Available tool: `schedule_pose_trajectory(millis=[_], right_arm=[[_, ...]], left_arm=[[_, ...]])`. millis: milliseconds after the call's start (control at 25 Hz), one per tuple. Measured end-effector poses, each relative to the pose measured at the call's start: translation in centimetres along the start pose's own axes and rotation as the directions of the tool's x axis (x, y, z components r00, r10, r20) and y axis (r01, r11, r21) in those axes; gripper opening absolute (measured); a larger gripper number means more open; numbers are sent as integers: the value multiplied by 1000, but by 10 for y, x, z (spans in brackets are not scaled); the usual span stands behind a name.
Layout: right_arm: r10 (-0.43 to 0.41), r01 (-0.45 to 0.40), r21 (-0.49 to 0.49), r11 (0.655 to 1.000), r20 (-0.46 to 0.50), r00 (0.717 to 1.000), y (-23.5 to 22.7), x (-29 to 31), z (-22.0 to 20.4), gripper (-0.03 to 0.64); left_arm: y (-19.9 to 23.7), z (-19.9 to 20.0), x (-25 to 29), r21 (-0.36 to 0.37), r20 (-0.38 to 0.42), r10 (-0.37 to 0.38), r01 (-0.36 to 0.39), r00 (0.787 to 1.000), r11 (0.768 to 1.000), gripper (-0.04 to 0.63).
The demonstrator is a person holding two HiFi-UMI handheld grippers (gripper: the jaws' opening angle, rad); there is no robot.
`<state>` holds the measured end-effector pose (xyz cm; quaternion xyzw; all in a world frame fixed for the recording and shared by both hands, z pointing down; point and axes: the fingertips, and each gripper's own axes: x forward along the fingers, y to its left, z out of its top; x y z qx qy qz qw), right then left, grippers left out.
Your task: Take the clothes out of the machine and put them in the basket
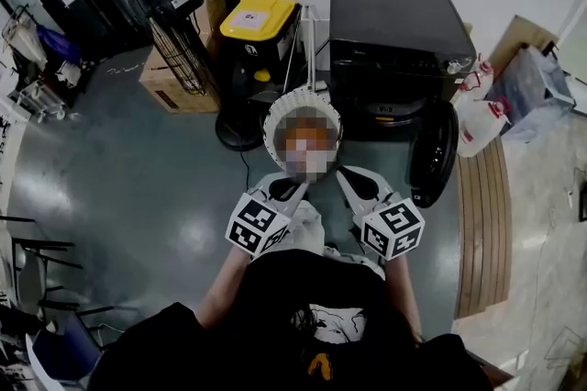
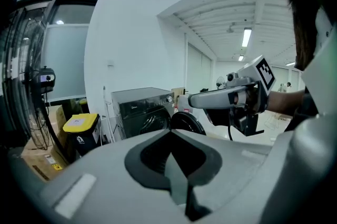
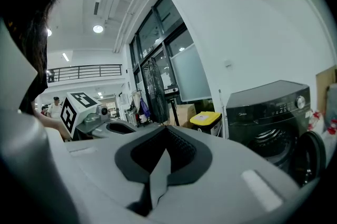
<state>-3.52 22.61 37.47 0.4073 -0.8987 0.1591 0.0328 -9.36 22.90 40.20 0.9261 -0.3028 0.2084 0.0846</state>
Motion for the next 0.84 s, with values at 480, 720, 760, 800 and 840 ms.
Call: schedule_pose_trajectory(millis=[480,720,760,800,840], right_arm=[[-10,10,-19,1000,1,1000,3,-4,0,20],[-25,25,-25,999,8,1000,3,-6,2,20],[-25,26,-26,999,8,1000,3,-6,2,20],[-26,26,-28,999,8,1000,4,-6,2,20],[-26,26,-30,999,8,1000,4,-6,2,20]], left_arm=[[-5,7,-2,14,24,-24,24,999,1000,3],[-7,6,-1,20,19,-35,35,999,999,3],[-7,6,-2,21,19,-36,36,999,999,3],[-7,6,-2,21,19,-37,36,999,999,3],[-6,6,-2,21,18,-38,37,999,999,3]])
